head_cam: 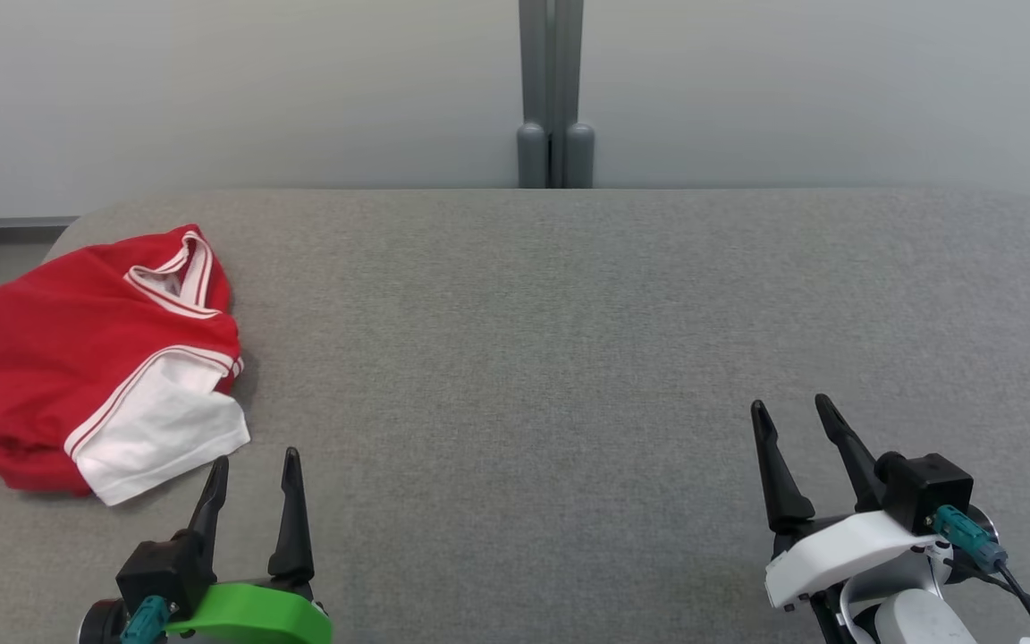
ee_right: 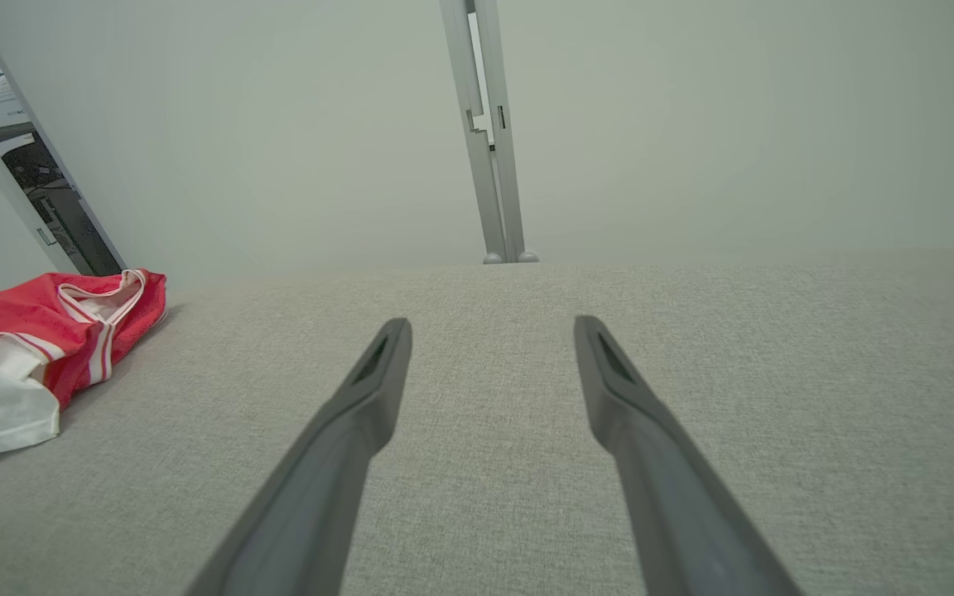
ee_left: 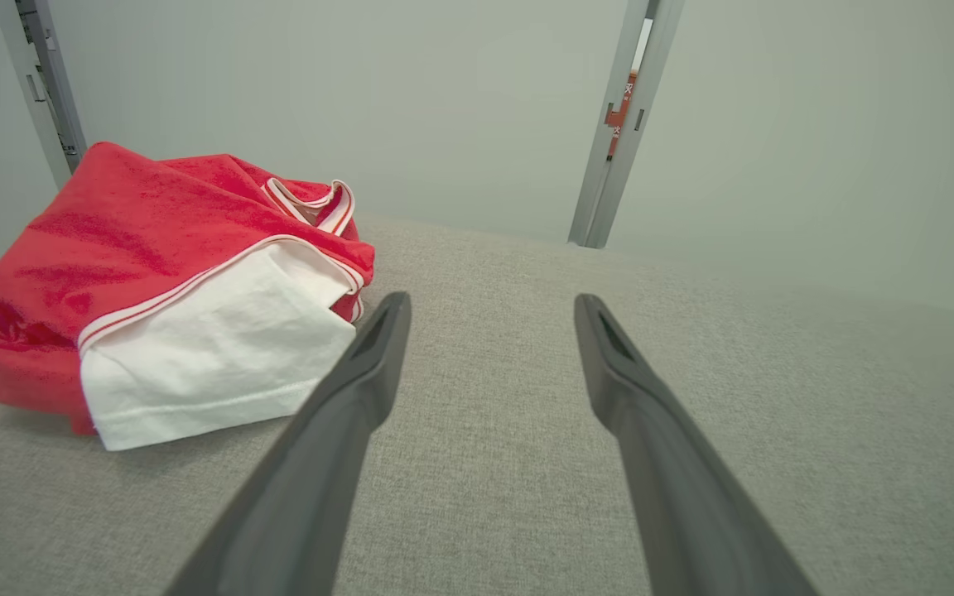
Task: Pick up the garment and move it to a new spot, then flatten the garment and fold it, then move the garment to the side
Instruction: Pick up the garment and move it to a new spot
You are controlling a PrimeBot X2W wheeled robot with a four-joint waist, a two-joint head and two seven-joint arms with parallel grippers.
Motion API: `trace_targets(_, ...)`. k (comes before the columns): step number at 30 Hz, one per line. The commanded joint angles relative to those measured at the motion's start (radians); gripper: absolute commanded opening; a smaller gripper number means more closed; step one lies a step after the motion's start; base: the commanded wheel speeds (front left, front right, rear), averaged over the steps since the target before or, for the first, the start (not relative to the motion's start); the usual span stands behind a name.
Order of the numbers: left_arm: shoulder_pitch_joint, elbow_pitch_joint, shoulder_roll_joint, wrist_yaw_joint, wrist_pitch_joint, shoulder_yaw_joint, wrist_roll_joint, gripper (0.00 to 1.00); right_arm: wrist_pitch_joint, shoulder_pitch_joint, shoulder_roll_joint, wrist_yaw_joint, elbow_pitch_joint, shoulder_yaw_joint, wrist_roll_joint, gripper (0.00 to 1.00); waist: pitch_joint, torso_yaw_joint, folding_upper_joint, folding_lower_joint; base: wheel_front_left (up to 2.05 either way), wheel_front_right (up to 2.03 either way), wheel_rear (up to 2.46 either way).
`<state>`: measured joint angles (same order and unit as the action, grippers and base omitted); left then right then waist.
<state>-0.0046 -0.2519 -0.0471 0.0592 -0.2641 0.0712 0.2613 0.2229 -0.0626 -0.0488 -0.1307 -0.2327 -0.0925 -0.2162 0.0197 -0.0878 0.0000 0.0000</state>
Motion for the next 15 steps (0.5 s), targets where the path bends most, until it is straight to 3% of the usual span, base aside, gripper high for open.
trace_targets(1, 0.014, 0.006, -0.006, -0.01, -0.001, 0.0, -0.002, 1.0, 0.002, 0.015, -0.003, 0.0, 0.004, 0.002, 0.002, 1.0, 0.008, -0.074, 0.0, 0.0, 0.0, 0.0, 0.0)
trace_targets(15, 0.056, 0.033, -0.006, -0.012, -0.001, -0.041, -0.027, 1.0, 0.016, 0.019, -0.003, 0.0, -0.014, -0.024, -0.019, 1.0, 0.028, -0.325, 0.0, 0.0, 0.0, 0.0, 0.0)
